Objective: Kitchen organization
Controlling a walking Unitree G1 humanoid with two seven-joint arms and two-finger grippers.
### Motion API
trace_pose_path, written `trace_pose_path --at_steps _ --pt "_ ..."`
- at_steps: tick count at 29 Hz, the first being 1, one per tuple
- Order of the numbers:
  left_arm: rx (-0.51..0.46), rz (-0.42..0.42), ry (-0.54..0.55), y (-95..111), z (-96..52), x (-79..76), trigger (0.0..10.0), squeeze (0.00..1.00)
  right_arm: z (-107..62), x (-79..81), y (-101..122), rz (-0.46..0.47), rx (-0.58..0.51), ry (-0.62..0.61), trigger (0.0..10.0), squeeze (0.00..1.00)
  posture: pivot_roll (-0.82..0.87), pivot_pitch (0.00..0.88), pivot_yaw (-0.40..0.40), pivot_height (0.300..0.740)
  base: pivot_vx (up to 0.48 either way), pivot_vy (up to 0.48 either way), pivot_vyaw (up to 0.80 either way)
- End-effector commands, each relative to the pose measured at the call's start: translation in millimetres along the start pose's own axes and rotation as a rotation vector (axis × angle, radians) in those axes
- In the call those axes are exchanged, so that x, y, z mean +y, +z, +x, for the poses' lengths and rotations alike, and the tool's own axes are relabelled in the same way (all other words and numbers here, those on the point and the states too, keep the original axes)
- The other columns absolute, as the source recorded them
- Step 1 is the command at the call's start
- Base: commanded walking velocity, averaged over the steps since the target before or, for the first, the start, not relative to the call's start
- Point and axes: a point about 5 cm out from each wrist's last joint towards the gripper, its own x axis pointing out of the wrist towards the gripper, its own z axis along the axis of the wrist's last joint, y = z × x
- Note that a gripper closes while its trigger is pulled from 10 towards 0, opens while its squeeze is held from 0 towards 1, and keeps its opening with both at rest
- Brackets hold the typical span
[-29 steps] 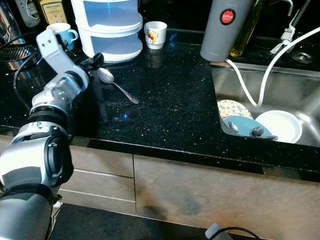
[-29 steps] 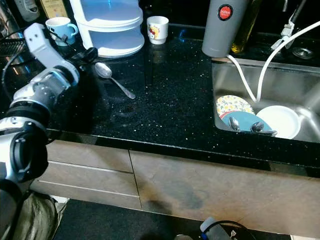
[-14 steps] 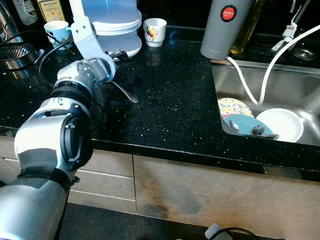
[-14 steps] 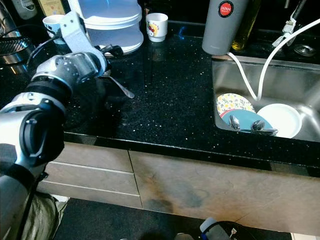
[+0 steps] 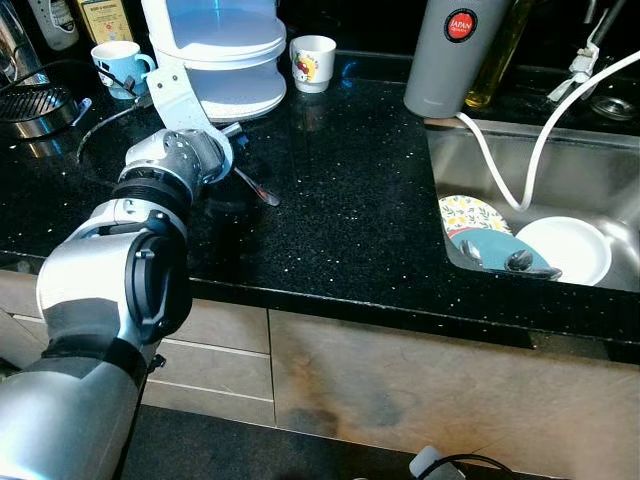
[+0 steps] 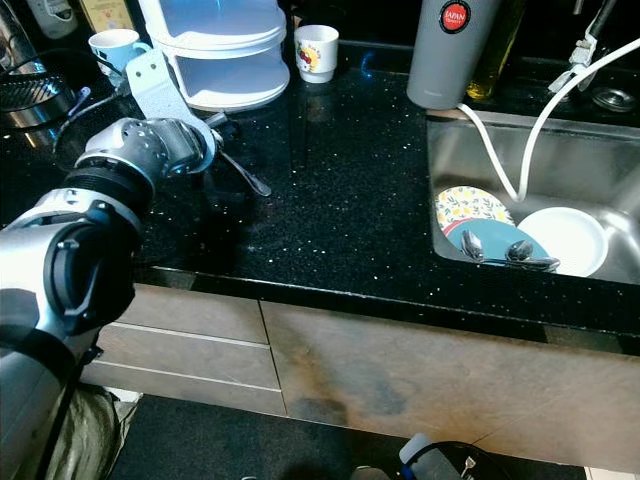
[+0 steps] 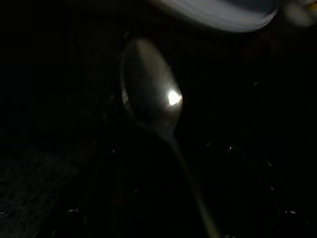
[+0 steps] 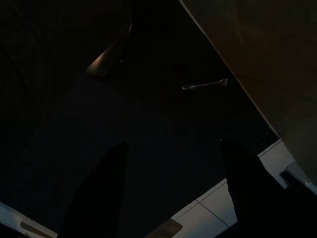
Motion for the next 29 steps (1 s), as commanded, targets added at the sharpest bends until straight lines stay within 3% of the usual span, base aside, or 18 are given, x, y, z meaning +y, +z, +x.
trace_pose_path --at_steps 1,11,16,17,18,21,29 --pt "0.056 -0.002 0.027 -15.8 4.5 4.7 10.0 0.0 0.4 3.1 -1.3 -0.006 0.009 0.005 10.0 0.0 -0.04 0.065 0.027 0.74 0.0 0.0 0.0" --pt "0.076 0.02 0.075 -24.8 8.2 17.6 10.0 0.0 0.4 3.9 -1.4 -0.006 0.004 0.0 10.0 0.0 -0.05 0.071 0.035 0.74 0.0 0.0 0.0" --pt "0.092 0.118 0.127 -30.9 10.2 30.4 10.0 0.0 0.4 5.1 -2.3 -0.01 0.004 -0.004 10.0 0.0 -0.04 0.076 0.042 0.74 0.0 0.0 0.0" --pt "0.088 0.157 0.135 -31.3 10.6 33.1 10.0 0.0 0.4 5.4 -2.4 -0.01 0.004 -0.004 10.0 0.0 -0.04 0.08 0.043 0.74 0.0 0.0 0.0" --pt "0.069 0.252 0.147 -30.6 11.3 37.5 10.0 0.0 0.4 5.9 -2.5 -0.011 0.004 -0.004 10.0 0.0 -0.04 0.08 0.043 0.74 0.0 0.0 0.0" --pt "0.047 0.336 0.159 -29.6 11.8 40.6 10.0 0.0 0.5 6.5 -2.3 -0.011 0.002 -0.003 10.0 0.0 -0.04 0.081 0.045 0.74 0.0 0.0 0.0" --pt "0.041 0.345 0.151 -30.5 12.3 38.9 10.0 0.0 0.6 7.0 -2.0 -0.01 -0.001 -0.004 10.0 0.0 -0.05 0.082 0.046 0.74 0.0 0.0 0.0"
